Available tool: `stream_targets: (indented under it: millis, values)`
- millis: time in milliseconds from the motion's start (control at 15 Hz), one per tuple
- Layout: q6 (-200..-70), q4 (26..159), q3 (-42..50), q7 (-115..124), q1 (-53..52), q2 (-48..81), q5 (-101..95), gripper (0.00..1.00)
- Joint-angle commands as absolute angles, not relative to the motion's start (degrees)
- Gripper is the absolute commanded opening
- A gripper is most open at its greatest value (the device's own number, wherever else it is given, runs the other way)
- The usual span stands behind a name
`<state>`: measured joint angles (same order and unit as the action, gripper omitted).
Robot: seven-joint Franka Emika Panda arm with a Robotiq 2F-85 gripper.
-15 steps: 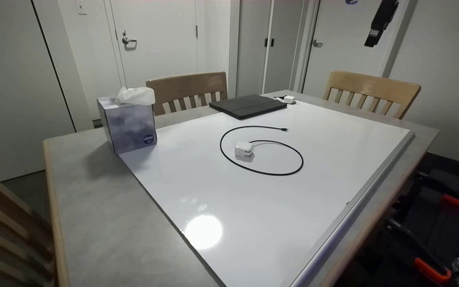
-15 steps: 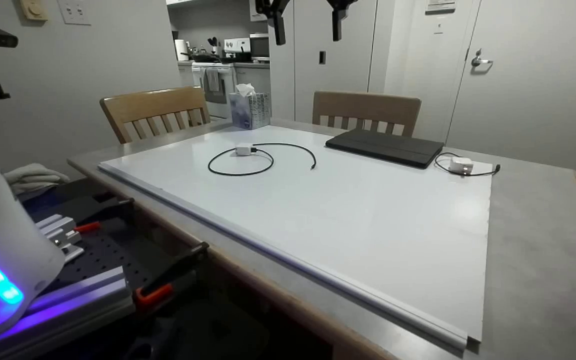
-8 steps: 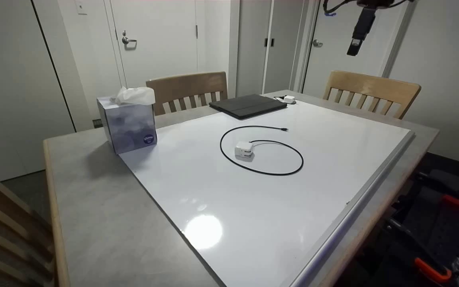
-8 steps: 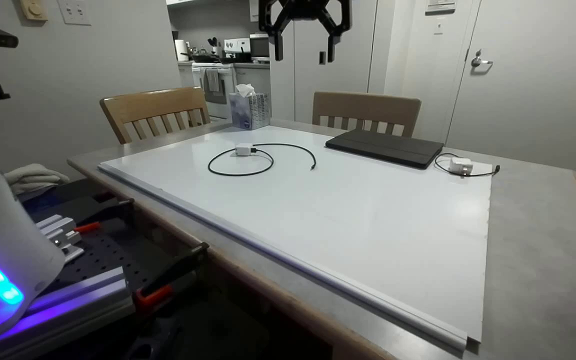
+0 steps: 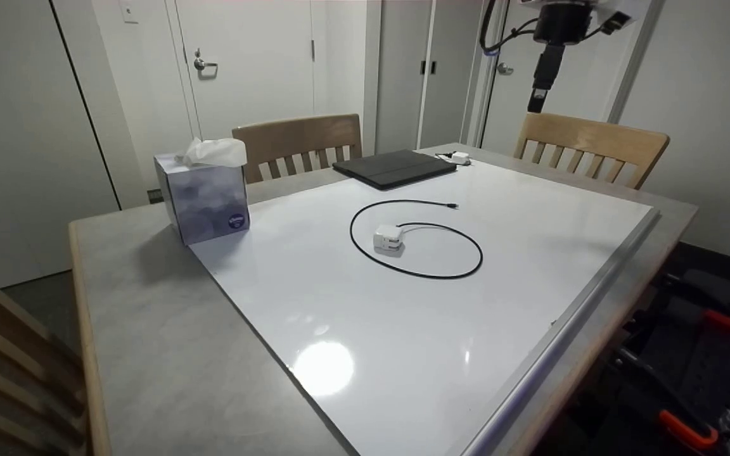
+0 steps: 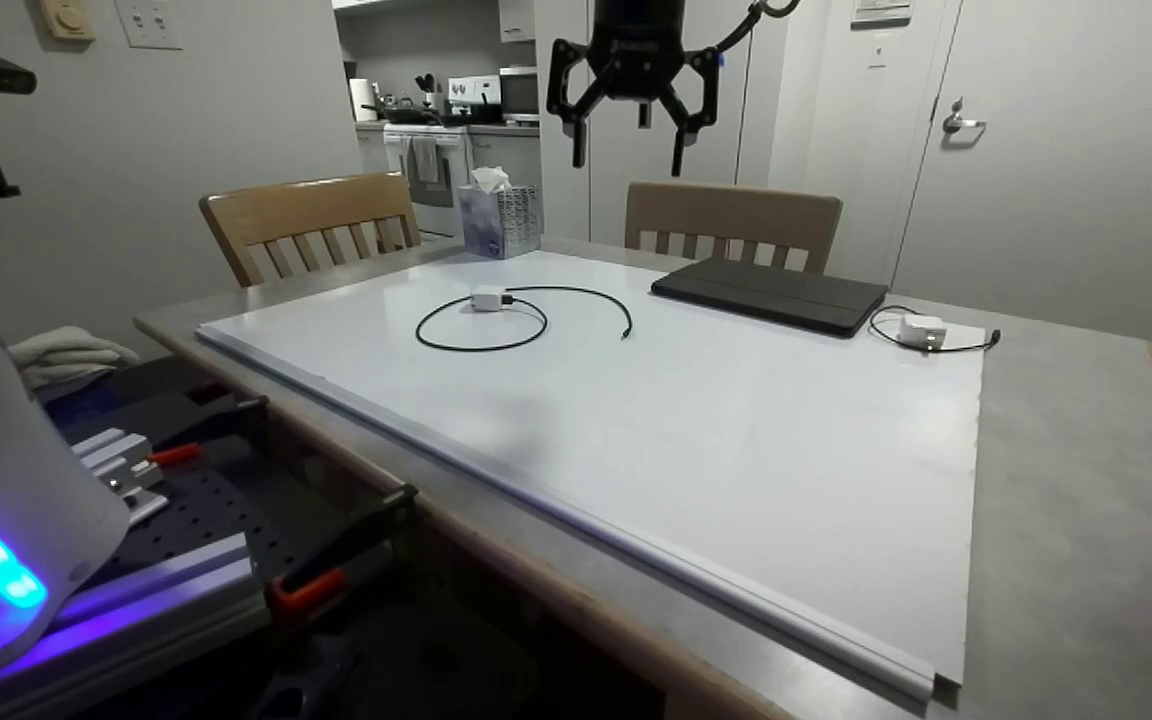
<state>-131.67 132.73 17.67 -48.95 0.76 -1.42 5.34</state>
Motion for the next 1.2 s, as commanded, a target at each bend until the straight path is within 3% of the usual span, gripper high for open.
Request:
stream_targets:
  millis: [0, 733, 1133]
  values:
    - [-131.43, 132.39, 14.59, -48.92, 3.79, -1.12, 5.34, 1.0]
    - [-136.57, 132.5, 8.48, -69.72, 4.13, 5.8, 4.73, 1.0]
    - [-143.34, 132.27, 7.33, -75.02, 5.59, 12.96, -5.24, 1.0]
